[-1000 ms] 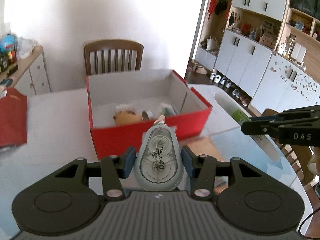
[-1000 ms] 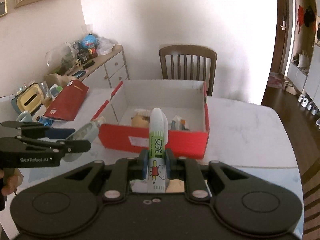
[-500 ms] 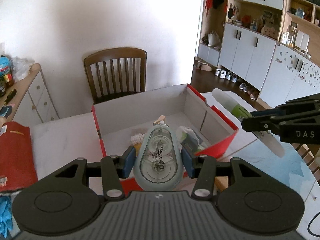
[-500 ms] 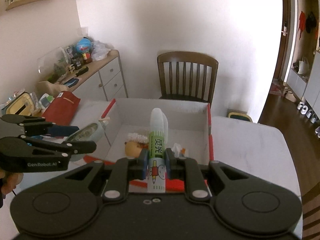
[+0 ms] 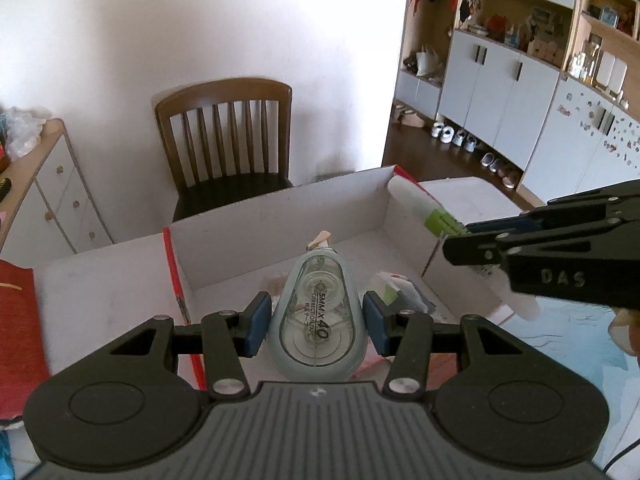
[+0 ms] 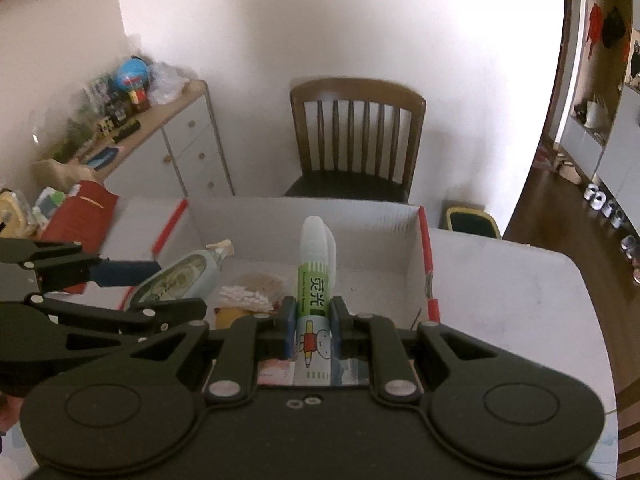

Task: Organize objects
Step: 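Lower both items into the red box and open both grippers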

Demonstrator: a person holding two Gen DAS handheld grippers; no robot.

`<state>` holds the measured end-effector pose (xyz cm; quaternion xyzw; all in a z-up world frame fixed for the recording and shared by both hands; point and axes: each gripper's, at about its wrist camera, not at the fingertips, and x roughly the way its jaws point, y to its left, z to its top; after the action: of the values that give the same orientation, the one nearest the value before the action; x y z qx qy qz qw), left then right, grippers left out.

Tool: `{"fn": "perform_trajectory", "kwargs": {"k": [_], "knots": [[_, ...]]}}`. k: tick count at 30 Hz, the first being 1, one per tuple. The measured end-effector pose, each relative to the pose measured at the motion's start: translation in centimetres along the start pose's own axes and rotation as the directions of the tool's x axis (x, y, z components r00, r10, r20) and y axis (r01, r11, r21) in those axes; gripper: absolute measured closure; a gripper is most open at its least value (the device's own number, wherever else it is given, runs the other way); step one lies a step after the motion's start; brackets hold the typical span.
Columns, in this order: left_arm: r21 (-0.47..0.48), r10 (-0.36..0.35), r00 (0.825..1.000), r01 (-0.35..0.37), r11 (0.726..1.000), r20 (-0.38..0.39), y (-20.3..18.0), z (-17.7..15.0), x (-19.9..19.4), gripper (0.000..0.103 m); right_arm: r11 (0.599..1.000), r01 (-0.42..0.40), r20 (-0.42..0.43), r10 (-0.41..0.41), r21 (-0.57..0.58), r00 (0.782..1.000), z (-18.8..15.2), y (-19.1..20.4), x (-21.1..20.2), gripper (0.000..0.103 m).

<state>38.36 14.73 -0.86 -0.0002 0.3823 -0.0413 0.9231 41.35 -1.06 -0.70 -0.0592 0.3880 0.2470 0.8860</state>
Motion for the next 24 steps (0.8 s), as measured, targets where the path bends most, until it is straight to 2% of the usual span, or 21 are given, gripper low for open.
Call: {"fn": "perform_trajectory", "kwargs": {"k": [14,24], "knots": [[0.034,0.025,0.997,-0.022,0.999,-0.072,0.7,0.9,6.7,0.054,0.998,0.045,-0.1,-0.042,0.031,0.994,-1.1,0.1,5.6,0.087],[0.047,0.019,0.992,-0.013,0.999,-0.124,1.2,0.3,9.2,0.054,0.998,0.062,-0.163,-0.063,-0.008,0.985,-2.3,0.1,7.9,0.087]]}}
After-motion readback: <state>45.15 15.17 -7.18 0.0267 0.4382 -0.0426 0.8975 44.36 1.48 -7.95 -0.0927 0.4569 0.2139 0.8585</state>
